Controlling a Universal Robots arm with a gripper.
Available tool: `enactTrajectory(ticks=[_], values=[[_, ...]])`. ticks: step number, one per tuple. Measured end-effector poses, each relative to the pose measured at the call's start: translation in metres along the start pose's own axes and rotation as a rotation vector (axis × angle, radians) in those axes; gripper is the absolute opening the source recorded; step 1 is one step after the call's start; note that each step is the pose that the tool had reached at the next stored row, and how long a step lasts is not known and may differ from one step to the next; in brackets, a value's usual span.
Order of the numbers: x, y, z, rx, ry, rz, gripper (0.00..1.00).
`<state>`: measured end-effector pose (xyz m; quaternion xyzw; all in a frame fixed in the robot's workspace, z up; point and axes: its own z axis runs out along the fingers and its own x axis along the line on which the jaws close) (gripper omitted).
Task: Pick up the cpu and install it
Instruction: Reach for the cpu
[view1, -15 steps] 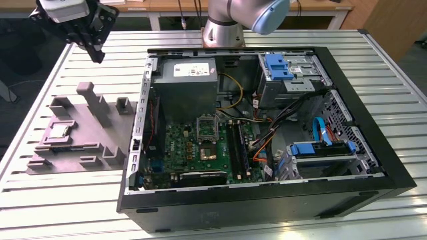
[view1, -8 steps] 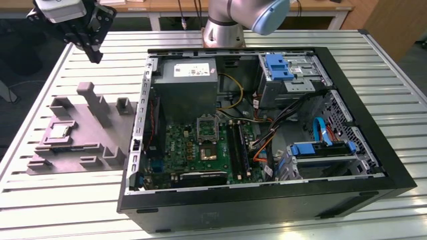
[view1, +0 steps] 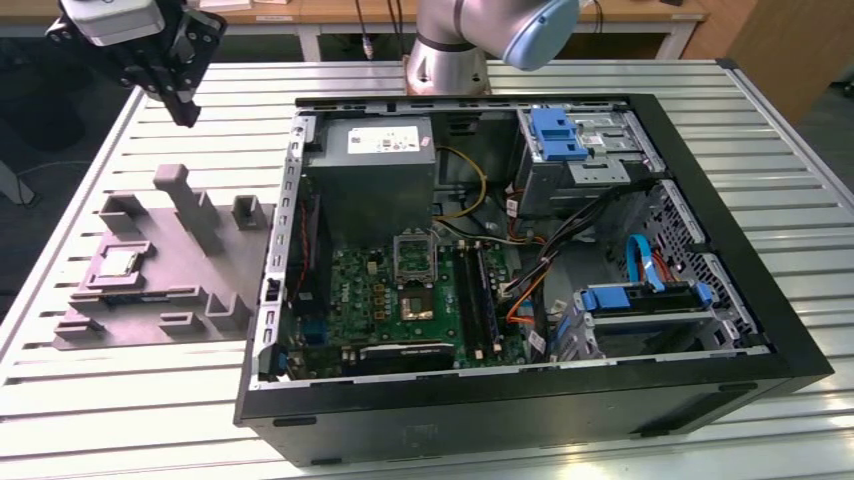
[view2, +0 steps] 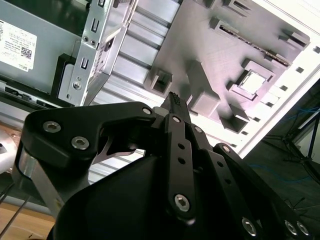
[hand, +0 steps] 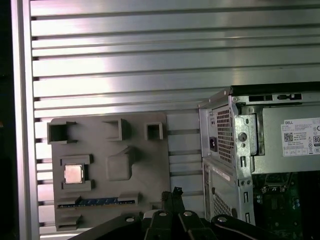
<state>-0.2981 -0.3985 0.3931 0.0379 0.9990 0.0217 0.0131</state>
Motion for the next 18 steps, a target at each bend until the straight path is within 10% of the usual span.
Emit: enactTrajectory(ticks=[18], values=[[0.0109, -0.0008, -0.0003, 0.0, 0.0, 0.0, 0.11]])
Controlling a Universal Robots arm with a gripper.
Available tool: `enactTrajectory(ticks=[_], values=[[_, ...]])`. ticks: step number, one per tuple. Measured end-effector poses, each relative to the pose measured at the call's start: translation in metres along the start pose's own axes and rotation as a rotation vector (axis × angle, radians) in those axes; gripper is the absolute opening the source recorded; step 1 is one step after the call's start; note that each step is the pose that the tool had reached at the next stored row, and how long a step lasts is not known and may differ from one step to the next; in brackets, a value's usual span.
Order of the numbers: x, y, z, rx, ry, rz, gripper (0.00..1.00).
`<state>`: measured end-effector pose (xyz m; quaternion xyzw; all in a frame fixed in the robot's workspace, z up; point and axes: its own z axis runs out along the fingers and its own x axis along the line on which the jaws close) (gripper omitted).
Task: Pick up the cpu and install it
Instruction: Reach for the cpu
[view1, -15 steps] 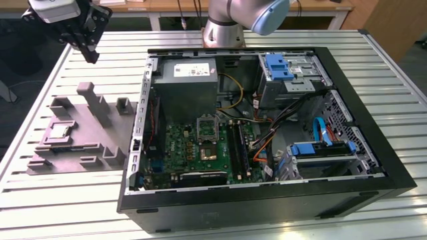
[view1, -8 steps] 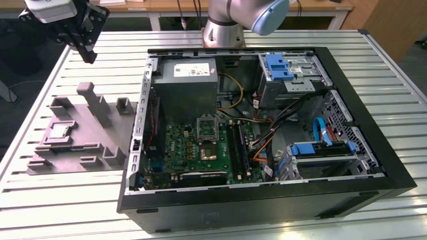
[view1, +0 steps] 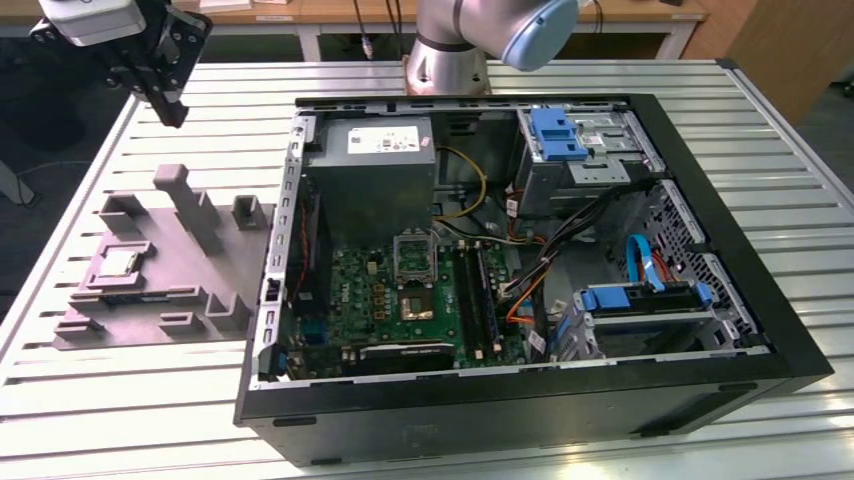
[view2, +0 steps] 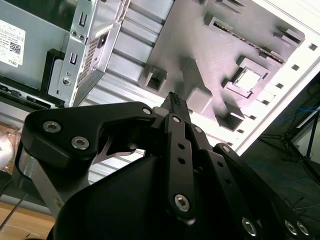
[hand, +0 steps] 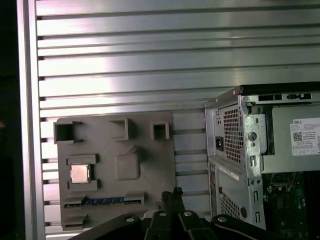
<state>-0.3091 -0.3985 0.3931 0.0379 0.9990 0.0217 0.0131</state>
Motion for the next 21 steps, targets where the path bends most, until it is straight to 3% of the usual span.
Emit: enactTrajectory(ticks=[21], values=[[0.0154, -0.0012, -0.0004, 0.0, 0.0, 0.0, 0.11]])
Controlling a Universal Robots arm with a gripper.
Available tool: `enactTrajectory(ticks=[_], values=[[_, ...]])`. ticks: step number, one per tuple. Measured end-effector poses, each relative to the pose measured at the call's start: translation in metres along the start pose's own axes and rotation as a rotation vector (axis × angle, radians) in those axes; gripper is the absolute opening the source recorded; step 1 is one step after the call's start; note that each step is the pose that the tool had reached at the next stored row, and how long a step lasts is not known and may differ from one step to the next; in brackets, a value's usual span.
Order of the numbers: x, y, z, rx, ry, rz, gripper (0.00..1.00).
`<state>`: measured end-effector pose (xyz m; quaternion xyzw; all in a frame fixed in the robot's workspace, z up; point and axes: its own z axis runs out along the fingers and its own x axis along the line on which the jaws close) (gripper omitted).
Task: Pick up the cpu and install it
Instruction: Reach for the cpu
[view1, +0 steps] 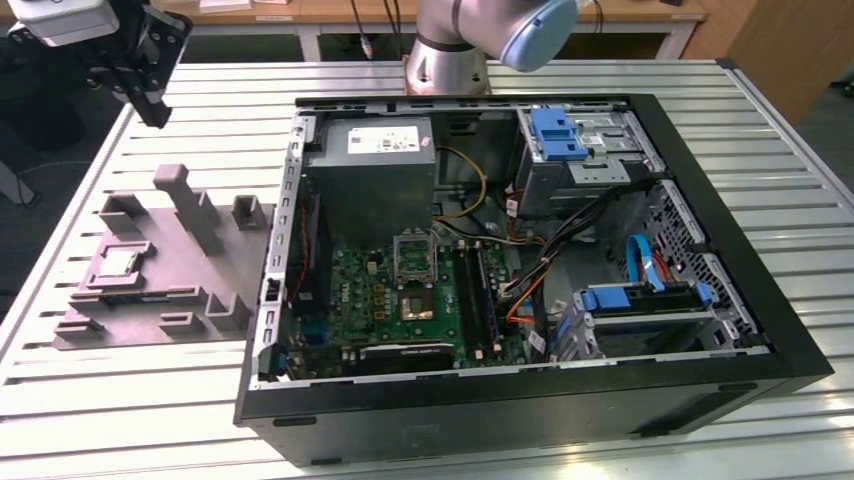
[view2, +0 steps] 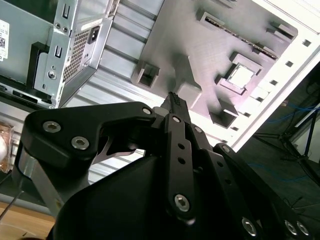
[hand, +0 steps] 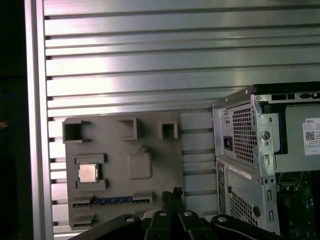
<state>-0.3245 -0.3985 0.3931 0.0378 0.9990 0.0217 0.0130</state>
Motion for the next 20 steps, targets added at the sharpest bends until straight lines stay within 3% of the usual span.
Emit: enactTrajectory(ticks=[20], values=[[0.0079, -0.0006, -0.0002, 0.0, 0.0, 0.0, 0.11]])
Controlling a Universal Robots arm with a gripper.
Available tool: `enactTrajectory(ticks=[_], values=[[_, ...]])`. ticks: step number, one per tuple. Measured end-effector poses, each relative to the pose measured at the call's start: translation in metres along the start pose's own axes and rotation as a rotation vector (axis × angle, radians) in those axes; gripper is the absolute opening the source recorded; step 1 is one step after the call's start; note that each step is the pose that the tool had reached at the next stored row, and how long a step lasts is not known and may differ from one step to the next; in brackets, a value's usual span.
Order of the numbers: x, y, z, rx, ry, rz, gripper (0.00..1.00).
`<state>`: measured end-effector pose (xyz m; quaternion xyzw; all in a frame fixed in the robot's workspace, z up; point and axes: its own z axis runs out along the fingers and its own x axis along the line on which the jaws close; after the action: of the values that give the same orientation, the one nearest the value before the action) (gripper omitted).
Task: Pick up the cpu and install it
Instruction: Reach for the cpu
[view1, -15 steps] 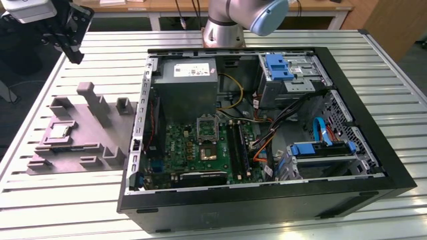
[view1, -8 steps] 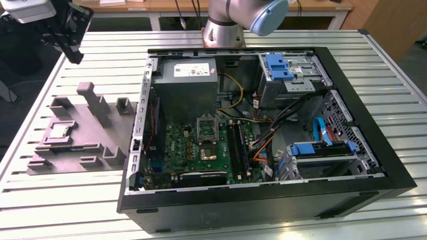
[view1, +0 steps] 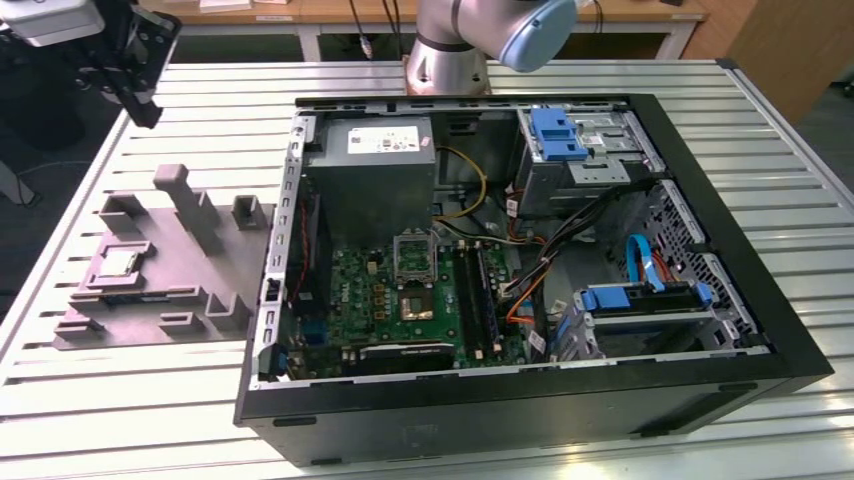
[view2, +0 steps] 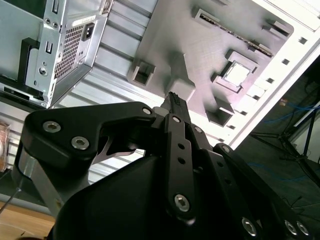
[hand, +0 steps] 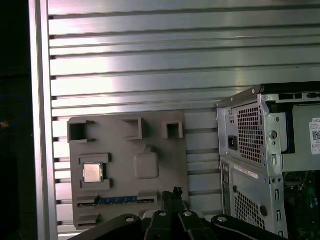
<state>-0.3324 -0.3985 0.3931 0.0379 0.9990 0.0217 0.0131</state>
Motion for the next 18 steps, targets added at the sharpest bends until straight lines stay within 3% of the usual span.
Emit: enactTrajectory(ticks=[18], values=[[0.0055, -0.0004, -0.0001, 0.0, 0.0, 0.0, 0.11]])
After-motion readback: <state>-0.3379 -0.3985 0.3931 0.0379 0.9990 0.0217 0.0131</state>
